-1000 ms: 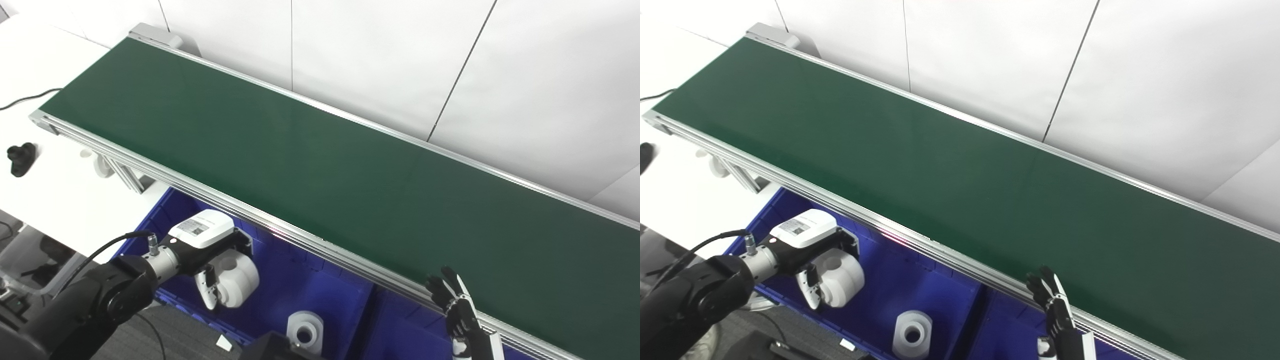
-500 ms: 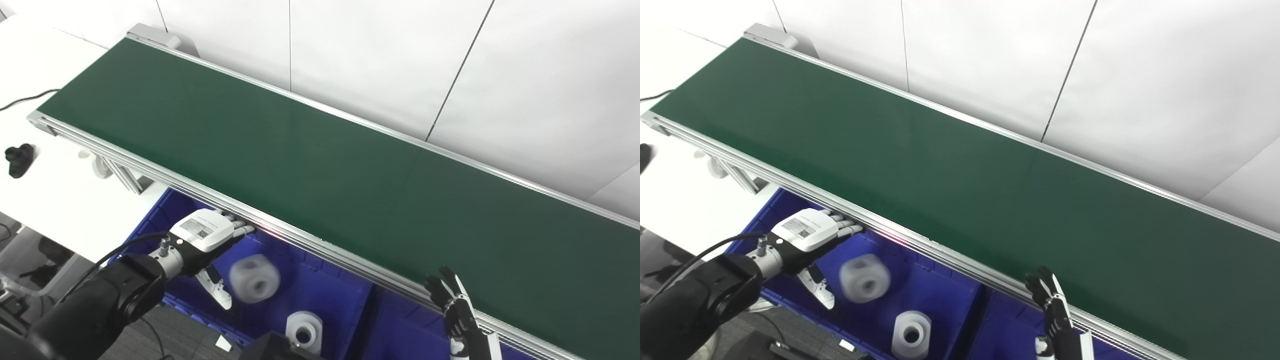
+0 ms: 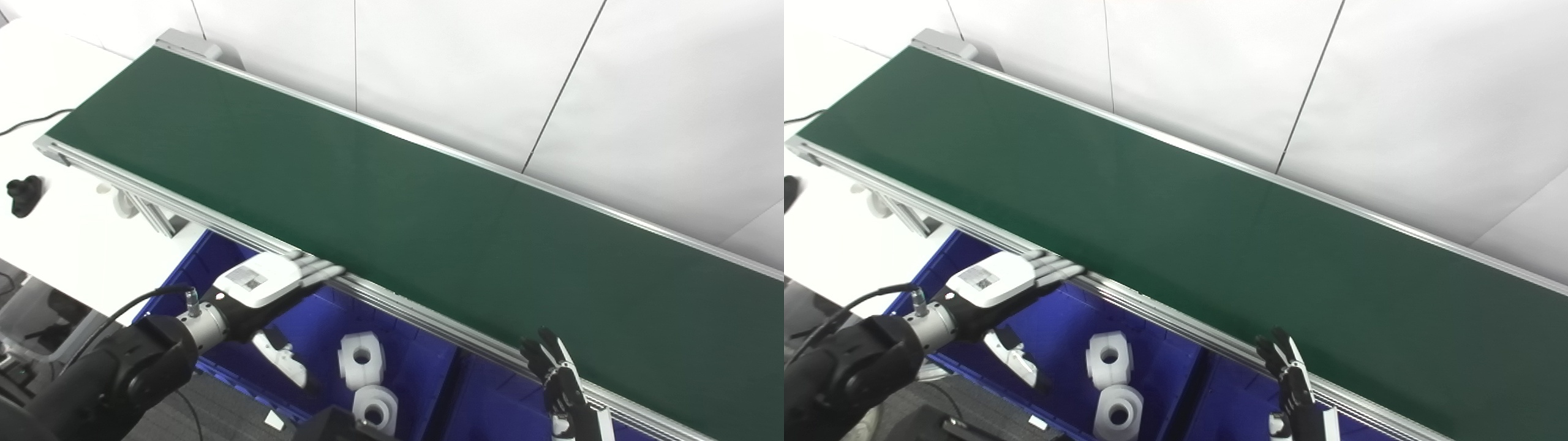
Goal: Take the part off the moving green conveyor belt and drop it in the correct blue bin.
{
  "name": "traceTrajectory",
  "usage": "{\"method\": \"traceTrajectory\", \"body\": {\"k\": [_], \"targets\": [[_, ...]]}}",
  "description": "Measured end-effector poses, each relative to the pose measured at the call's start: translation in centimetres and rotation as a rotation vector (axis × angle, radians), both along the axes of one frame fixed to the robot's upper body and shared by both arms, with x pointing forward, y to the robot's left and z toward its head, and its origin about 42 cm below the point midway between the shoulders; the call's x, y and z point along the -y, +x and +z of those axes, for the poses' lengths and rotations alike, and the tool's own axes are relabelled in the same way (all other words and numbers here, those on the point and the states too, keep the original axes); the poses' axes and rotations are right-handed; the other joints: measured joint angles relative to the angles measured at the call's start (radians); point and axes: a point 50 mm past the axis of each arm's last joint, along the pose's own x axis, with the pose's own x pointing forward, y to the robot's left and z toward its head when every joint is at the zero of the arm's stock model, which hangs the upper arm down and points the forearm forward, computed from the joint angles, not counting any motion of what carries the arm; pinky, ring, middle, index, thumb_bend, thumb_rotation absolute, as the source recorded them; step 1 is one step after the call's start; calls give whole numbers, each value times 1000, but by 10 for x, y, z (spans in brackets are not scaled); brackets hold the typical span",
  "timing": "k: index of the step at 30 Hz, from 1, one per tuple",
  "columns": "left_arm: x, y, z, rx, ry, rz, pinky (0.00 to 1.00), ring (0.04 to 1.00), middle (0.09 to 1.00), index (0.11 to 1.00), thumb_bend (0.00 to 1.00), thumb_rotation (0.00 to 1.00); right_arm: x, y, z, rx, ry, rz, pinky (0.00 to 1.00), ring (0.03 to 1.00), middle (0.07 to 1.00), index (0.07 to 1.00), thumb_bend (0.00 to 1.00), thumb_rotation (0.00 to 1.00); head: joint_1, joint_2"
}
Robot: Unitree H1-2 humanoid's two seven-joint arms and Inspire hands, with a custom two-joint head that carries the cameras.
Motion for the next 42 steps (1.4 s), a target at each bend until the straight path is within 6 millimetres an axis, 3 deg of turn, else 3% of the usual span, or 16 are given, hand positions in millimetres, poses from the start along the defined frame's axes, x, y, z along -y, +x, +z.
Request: {"method": "traceTrajectory", "body": {"k": [2,4,7,11,14,15,18,19,22,26,27,33,42], "targets": [[6,-1,14,-32,-120,-16,697,759,783,809,1000,554,0,0,0,0,-1,0,904,863,848,917,765,1000,-14,-2],[10,-2,30,-77,-229,-29,669,715,735,754,1000,513,0,0,-1,-4,-2,0,903,858,845,916,763,1000,-31,0],[13,-2,55,-136,-380,-70,651,691,716,733,1000,547,-1,-1,-7,-22,-13,4,904,858,844,913,748,1000,-66,5],[12,5,71,-213,-582,-117,671,679,710,748,1000,539,-3,-2,-12,-38,-20,7,896,858,843,903,710,995,-126,9],[11,11,79,-263,-755,-143,667,719,759,773,1000,487,-10,-3,-15,-49,-25,13,890,861,844,901,708,1000,-253,9],[10,12,83,-263,-808,-145,697,758,794,792,1000,492,-15,-3,-15,-46,-29,18,887,862,845,902,711,1000,-296,8],[3,12,99,-109,-861,-100,733,826,848,825,1000,642,-40,0,-9,-26,-10,4,879,874,854,906,735,1000,-428,-5],[2,14,98,-39,-830,-59,768,855,871,852,1000,692,-42,0,-8,-20,-20,10,873,873,852,905,739,1000,-428,-5],[0,17,79,50,-706,26,804,880,899,879,1000,701,-42,1,-11,-17,-60,-7,840,847,838,902,753,1000,-572,-26],[-2,26,31,92,-587,104,757,870,906,886,994,689,-42,3,-18,-15,-120,-32,820,854,860,899,749,1000,-626,-37],[1,27,20,101,-583,103,765,873,909,892,985,692,-42,3,-18,-8,-136,-50,811,861,874,897,745,1000,-674,-49],[39,25,-50,56,-631,140,760,893,928,922,935,697,-37,9,-19,34,-151,-148,826,884,901,905,748,1000,-727,-67],[73,25,-66,37,-578,39,756,864,897,908,935,677,-36,14,-27,35,-165,-162,837,893,912,922,741,1000,-784,-9]]}}
